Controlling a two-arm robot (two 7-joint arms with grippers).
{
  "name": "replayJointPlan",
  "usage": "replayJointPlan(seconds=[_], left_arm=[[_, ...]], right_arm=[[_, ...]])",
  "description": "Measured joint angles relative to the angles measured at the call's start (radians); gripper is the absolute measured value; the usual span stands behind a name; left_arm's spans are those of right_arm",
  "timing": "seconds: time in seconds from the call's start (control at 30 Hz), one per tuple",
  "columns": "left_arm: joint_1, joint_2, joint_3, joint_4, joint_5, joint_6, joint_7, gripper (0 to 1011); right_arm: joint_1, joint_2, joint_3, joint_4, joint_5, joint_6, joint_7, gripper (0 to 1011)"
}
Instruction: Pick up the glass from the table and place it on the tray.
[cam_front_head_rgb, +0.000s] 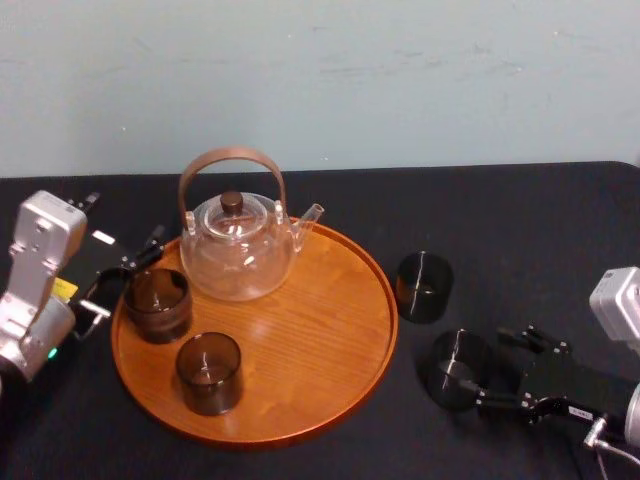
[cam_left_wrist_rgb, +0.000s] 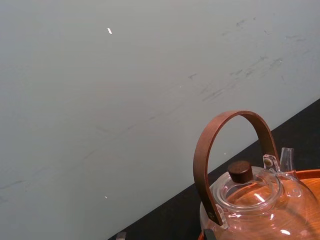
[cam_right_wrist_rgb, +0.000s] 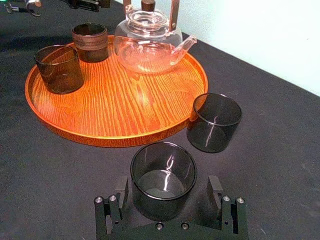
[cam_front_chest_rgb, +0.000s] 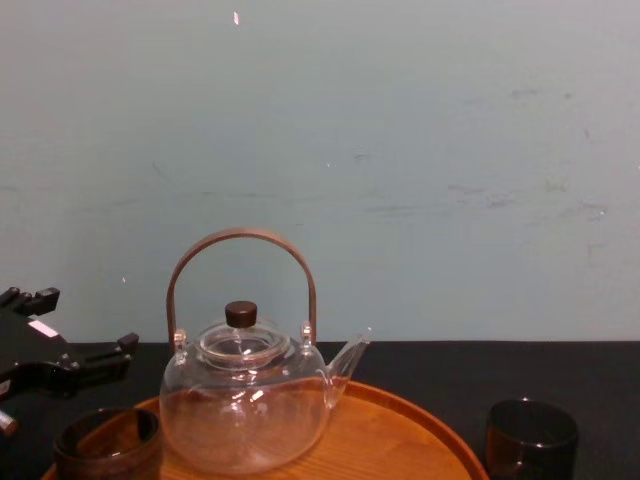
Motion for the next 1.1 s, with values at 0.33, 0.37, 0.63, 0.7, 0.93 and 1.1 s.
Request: replayJointPlan(seconds=[0.33,0.37,0.63,0.7,0.93,1.1], left_arm=[[0.0,0.0,0.0,0.0,0.0,0.0,0.0,1001],[0.0,0.0,0.0,0.0,0.0,0.0,0.0,1001],[0.0,0.0,0.0,0.0,0.0,0.0,0.0,1001],[0.0,0.0,0.0,0.0,0.0,0.0,0.0,1001],[0.0,0.0,0.0,0.0,0.0,0.0,0.0,1001],[0.0,0.0,0.0,0.0,0.0,0.0,0.0,1001]], right_arm=[[0.041,-0.013,-0.034,0.025,-0.001,0.022,0.011,1002],[0.044,-0.014,-0.036,0.027,-0.001,0.023,0.011,1002],[0.065,-0.019,-0.052,0.042,0.004,0.033,0.012,1002],[0.071,-0.021,-0.056,0.046,0.005,0.036,0.012,1002],[0.091,-0.026,-0.072,0.059,0.008,0.04,0.016,1002],[0.105,-0.028,-0.085,0.065,0.01,0.044,0.022,1002]])
